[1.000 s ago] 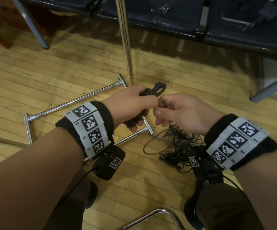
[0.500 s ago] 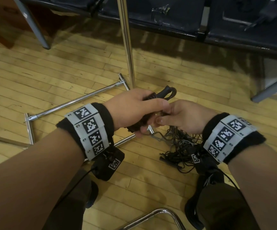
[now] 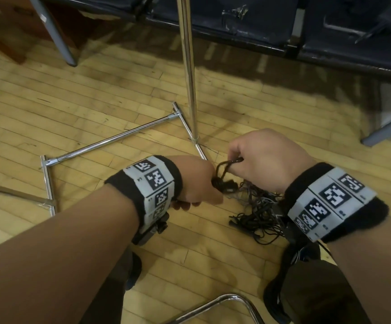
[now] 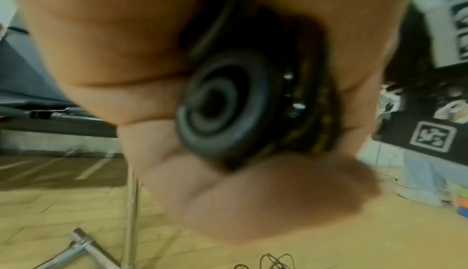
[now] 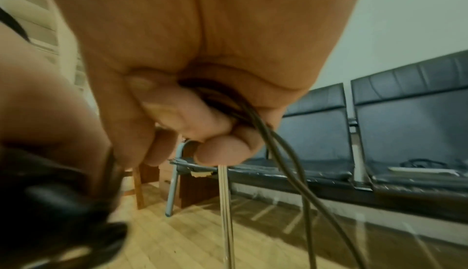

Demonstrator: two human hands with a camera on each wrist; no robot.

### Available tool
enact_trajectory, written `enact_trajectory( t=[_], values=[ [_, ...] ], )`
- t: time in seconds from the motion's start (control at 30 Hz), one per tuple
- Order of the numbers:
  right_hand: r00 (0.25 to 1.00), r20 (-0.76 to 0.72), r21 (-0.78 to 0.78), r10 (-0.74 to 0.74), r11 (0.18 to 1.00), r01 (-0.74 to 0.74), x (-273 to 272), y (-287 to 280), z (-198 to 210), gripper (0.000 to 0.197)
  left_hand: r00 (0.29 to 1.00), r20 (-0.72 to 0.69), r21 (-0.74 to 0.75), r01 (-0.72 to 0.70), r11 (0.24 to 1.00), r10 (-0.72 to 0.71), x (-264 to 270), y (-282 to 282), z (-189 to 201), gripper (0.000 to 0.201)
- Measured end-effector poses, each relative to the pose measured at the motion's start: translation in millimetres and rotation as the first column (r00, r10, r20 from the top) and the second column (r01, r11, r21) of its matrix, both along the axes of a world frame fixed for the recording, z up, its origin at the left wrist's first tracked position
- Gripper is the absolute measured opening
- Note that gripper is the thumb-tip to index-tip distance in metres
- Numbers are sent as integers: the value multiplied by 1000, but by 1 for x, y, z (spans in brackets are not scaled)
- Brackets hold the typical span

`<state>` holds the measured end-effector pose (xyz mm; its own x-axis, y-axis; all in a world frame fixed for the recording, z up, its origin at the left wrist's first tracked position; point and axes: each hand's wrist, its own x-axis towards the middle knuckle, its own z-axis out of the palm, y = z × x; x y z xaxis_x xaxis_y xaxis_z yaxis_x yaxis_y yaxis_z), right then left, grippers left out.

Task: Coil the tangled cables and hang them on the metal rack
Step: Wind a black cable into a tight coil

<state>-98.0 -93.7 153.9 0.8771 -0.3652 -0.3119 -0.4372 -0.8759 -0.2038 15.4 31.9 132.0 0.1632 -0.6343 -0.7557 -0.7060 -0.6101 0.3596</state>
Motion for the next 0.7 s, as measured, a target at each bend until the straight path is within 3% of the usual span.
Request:
enact_trajectory(
  t=[0.1, 0.2, 0.37, 0.53, 0.7],
  values=[
    [993, 116, -21, 26, 1000, -24, -6, 8, 8, 13, 982, 67, -161, -166, 973, 179, 12, -4, 3, 19],
    [974, 225, 81, -36, 997, 19, -11, 10, 13, 21, 920, -74, -283, -389, 877, 385, 22, -4, 6, 20],
    [990, 113, 230, -82, 972, 55, -17, 5, 8, 26, 773, -283, -332, -635, 698, 568, 32, -1, 7, 23],
    [986, -5, 388, -164, 909, 153, -19, -3, -2, 33, 620, -627, -240, -730, 640, 472, 31, -1, 15, 26],
    [992, -41, 467, -122, 875, 127, -17, 0, -10, 33, 632, -663, -293, -712, 638, 402, 20, 1, 21, 38]
  ],
)
